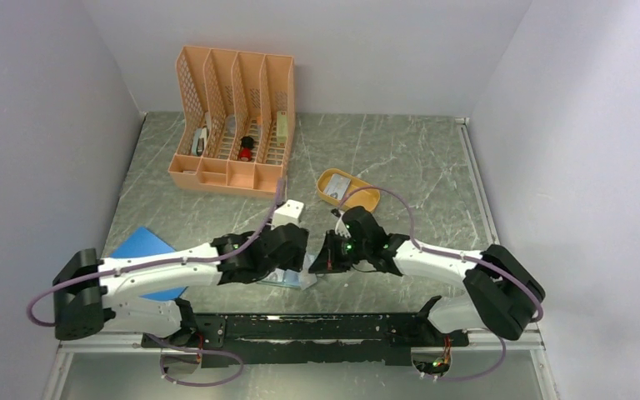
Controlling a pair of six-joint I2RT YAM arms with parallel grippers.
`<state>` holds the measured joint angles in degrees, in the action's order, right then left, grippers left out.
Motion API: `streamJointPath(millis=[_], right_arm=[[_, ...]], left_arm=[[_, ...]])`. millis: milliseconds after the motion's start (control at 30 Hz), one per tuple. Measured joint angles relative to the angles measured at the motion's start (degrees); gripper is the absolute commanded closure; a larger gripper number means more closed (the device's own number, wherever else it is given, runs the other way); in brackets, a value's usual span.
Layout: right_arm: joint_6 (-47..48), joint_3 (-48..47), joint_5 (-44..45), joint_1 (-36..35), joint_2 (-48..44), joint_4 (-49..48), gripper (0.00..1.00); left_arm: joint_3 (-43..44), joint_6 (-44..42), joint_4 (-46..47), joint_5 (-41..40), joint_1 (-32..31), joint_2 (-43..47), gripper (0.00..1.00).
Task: Put the credit cards into the card holder
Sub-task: Turn over the card slot in the card holder.
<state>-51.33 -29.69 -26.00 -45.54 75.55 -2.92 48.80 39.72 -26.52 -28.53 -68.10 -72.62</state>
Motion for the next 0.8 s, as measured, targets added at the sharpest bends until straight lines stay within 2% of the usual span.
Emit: streamJointPath(millis=[133, 267, 500, 633, 800], right_arm=[[0.1, -3.3, 0.0, -0.9, 4.0, -1.4, 1.0], [0.2, -6.1, 0.0, -1.8, 8.5, -2.6, 1.0], [1.0, -9.6, 0.6, -3.2, 13.6, -3.0, 1.0], [1.7, -11.3, 1.0, -4.3, 15.9, -3.0, 1.0], [2.5, -11.4, 1.2, -4.6, 16.0, -2.8, 1.0]], left_arm=[[-3.1, 1.8, -0.8, -1.8, 1.2, 6.0, 0.34], [-9.1, 3.6, -1.4, -1.6, 5.0, 10.9, 0.33], [-18.3, 5.2, 0.1, 3.8, 13.2, 17.4, 0.31], [-22.5, 5.6, 3.4, 8.1, 16.7, 18.3, 0.32], [-24.9, 5.5, 8.6, 12.5, 18.5, 15.5, 0.34]])
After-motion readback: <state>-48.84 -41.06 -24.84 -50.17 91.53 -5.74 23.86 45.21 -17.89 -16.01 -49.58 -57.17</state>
